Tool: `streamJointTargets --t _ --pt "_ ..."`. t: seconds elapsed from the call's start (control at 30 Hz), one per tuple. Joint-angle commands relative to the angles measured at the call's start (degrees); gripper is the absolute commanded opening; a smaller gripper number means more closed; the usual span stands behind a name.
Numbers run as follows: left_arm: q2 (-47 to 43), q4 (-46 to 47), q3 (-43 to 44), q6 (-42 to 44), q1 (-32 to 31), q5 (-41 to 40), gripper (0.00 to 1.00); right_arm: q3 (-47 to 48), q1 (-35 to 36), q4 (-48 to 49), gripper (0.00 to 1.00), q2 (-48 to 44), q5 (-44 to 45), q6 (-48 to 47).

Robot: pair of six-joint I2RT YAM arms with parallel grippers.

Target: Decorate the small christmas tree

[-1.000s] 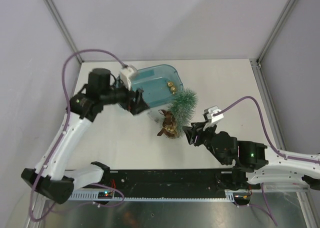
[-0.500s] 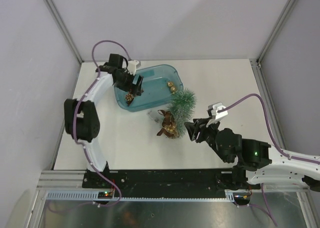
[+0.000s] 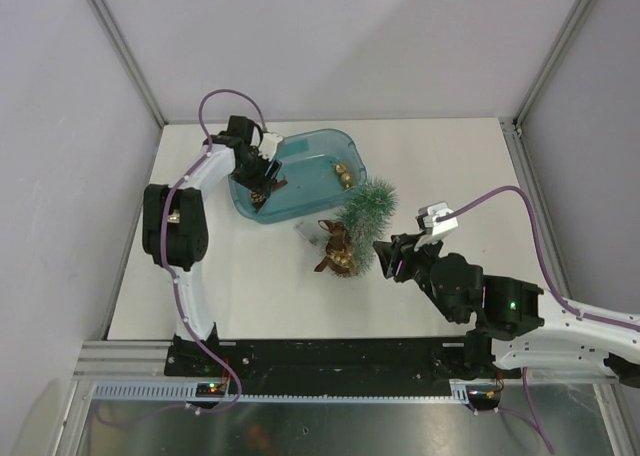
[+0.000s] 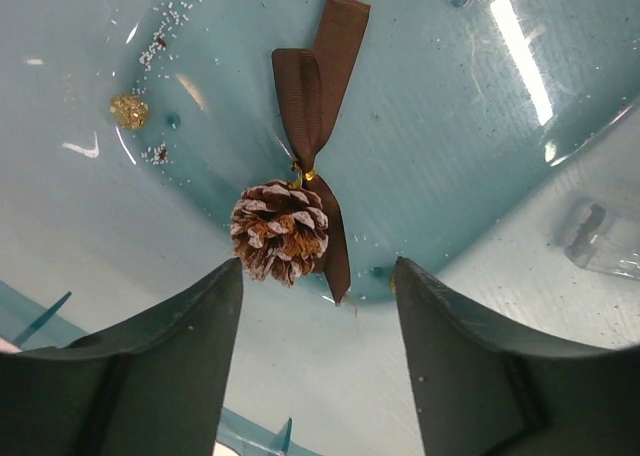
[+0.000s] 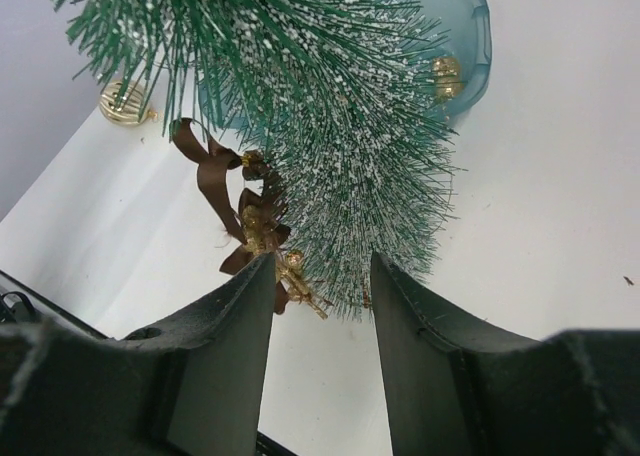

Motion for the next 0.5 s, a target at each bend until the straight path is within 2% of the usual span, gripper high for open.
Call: streamJointTargets --t 0.0,0.2,0.4,0.47 --pt "1.9 1.6 1.5 1.6 0.2 0.5 0.63 2.5 -0.8 0.3 0.47 -0.3 0.3 0.8" --pt "3.3 1.7 0.3 2.4 0.1 0.8 0.52 2.5 -1.0 0.1 0.46 -0.7 0.5 0.9" --pt "3.4 2.1 0.4 2.3 0.1 1.3 0.25 2.5 -1.3 1.0 0.44 -1.0 -0.2 0.1" --pt "1.9 2.1 0.7 1.9 0.0 2.5 0.21 2.6 -1.3 1.0 0.44 -1.2 -0.2 0.0"
